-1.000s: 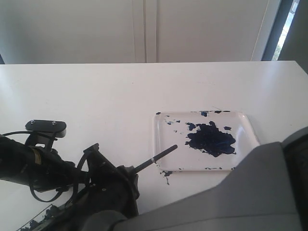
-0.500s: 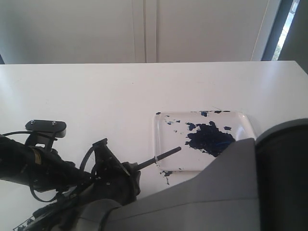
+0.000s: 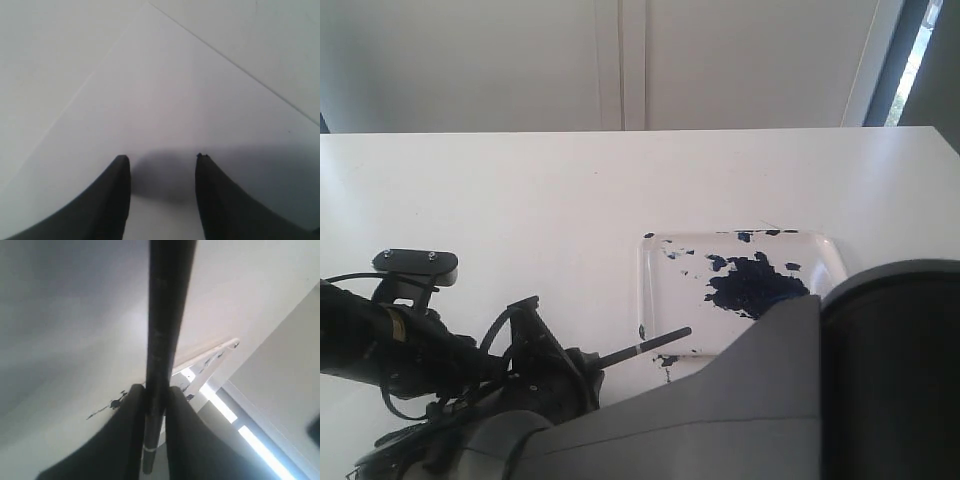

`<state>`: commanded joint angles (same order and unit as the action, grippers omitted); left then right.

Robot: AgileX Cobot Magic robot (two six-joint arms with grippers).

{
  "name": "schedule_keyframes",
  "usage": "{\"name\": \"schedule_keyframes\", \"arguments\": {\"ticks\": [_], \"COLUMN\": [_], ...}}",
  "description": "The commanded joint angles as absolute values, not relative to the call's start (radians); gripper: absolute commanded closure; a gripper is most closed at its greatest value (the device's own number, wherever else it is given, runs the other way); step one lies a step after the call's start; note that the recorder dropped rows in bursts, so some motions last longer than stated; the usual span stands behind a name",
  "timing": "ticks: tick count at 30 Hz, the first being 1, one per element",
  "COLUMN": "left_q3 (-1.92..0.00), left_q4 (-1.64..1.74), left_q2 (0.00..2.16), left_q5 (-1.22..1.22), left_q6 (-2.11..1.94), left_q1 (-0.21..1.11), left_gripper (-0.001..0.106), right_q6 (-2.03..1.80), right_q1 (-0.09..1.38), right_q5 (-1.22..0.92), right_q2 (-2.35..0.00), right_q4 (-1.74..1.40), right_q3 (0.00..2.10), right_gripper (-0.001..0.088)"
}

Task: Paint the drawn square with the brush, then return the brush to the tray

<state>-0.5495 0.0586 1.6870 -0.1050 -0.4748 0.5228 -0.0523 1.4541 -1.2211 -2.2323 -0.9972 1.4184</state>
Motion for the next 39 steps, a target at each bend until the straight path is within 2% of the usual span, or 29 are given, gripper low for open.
{"name": "schedule_keyframes", "arguments": {"ticks": [30, 39], "left_q3": [-0.549, -0.549], "left_q4": [0.059, 0.059], "left_q2": [1.687, 1.687], "left_q5": [-0.107, -0.105], "left_q6": [-0.475, -0.475], "left_q1": [0.523, 0.523], "left_gripper": [0.057, 0.057], "right_q6": [-0.093, -0.079], "right_q1": [1.415, 1.49], "right_q5": [-1.221, -1.221], "right_q2": [-2.234, -2.234], "right_q4": [-0.993, -0.994], "right_q3": [1.418, 1.418], "right_gripper": [0.0868, 0.0868]}}
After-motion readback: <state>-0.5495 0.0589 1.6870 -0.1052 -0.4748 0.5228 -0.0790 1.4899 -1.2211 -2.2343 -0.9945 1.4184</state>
